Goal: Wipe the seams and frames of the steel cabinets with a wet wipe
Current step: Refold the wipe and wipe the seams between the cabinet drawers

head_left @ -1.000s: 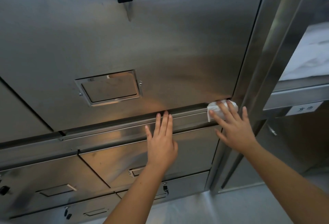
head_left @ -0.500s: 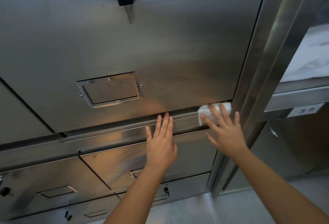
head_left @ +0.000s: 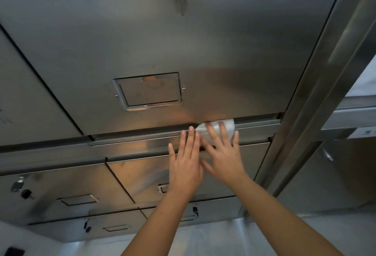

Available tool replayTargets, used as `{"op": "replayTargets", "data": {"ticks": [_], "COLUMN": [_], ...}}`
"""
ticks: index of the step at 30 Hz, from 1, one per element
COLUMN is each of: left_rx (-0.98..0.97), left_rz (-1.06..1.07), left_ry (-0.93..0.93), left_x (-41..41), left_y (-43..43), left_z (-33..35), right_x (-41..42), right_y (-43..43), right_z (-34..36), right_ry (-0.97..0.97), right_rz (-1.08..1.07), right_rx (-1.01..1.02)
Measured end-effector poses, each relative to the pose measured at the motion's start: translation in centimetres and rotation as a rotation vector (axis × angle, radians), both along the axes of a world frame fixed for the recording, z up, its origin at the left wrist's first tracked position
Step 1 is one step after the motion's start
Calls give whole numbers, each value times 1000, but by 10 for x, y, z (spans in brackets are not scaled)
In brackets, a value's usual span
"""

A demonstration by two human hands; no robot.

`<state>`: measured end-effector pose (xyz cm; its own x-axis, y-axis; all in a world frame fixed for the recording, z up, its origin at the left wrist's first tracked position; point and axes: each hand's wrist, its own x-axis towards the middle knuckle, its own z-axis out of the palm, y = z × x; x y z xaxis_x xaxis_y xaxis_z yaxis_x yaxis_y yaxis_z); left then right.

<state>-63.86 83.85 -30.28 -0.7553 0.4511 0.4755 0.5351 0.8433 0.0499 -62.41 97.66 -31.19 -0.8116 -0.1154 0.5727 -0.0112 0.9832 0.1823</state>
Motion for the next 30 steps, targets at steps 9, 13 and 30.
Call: {"op": "replayTargets", "data": {"ticks": [9,13,30], "left_rx": [40,48,126], "left_rz": [107,124,142], "left_ry": [-77,-108,-230], "left_x": [-6,-7,-27], "left_y": [-69,-92,-192], "left_z": [6,6,31], "right_x": [-5,-29,-39], "right_y": [-25,-100,-171], "right_z": [-1,4,7], "right_ry": [-2,-41,-80], "right_rz": [18,106,38], "right_rx": [-25,-31,-64]}}
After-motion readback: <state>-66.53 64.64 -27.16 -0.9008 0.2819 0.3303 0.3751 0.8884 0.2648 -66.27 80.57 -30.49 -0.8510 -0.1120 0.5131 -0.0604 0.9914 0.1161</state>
